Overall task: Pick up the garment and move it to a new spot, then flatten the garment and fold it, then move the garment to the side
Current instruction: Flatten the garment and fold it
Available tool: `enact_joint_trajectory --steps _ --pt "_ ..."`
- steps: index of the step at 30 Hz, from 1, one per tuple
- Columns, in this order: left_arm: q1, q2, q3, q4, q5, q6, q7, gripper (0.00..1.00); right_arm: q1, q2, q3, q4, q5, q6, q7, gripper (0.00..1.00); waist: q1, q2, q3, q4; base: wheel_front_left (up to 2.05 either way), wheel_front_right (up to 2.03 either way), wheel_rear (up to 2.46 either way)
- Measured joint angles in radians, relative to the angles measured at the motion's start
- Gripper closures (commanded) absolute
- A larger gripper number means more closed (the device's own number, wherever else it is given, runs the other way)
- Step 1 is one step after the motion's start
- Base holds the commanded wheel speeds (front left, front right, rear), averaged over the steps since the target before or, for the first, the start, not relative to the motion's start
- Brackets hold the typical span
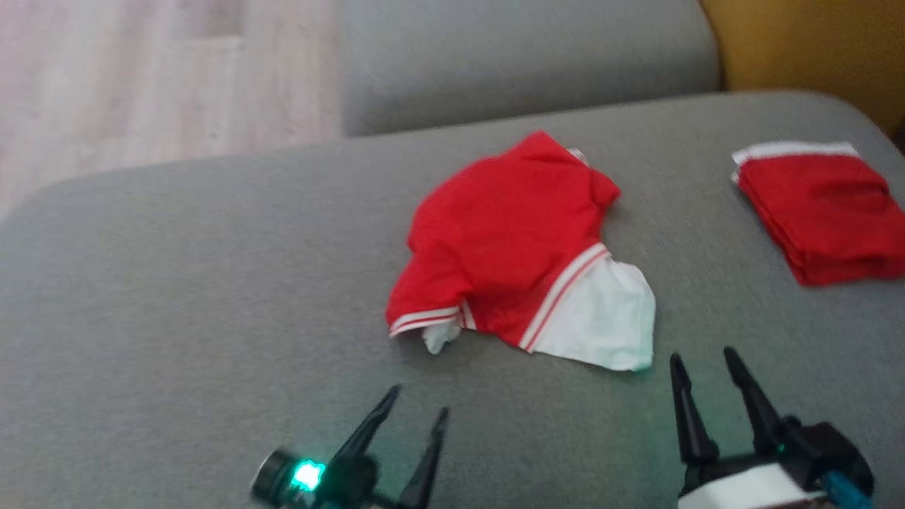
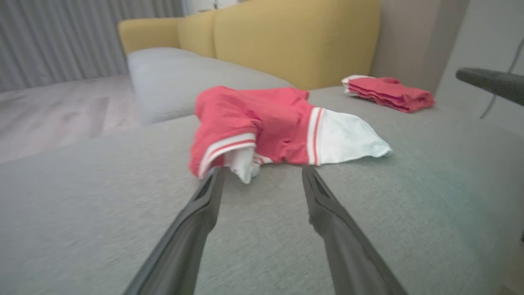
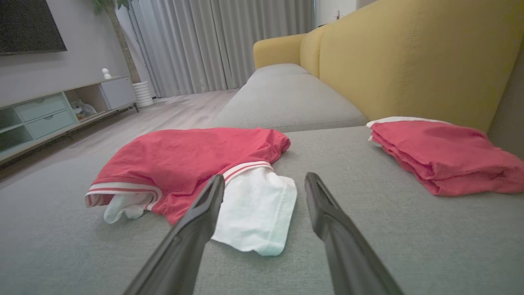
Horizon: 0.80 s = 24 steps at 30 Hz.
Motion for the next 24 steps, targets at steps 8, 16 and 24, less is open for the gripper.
enact_joint_trajectory --steps 8,16,24 --pt "-0.374 -0.007 -0.199 0.307 0.000 -0.067 0.015 0.00 -0.099 0.000 0.010 -0.047 0.003 0.000 0.000 0.00 0.0002 0.0000 0.149 -0.107 0.00 0.00 0.00" --pt "-0.539 -0.012 -0.291 0.495 -0.049 -0.078 0.015 0.00 -0.138 0.000 0.017 -0.050 0.022 0.000 0.000 0.00 0.0002 0.0000 0.246 -0.207 0.00 0.00 0.00" --pt "-0.629 -0.020 -0.315 0.607 -0.089 -0.056 0.001 0.02 -0.154 0.000 0.023 -0.052 0.030 0.000 0.000 0.00 -0.0001 0.0000 0.278 -0.273 0.00 0.00 0.00"
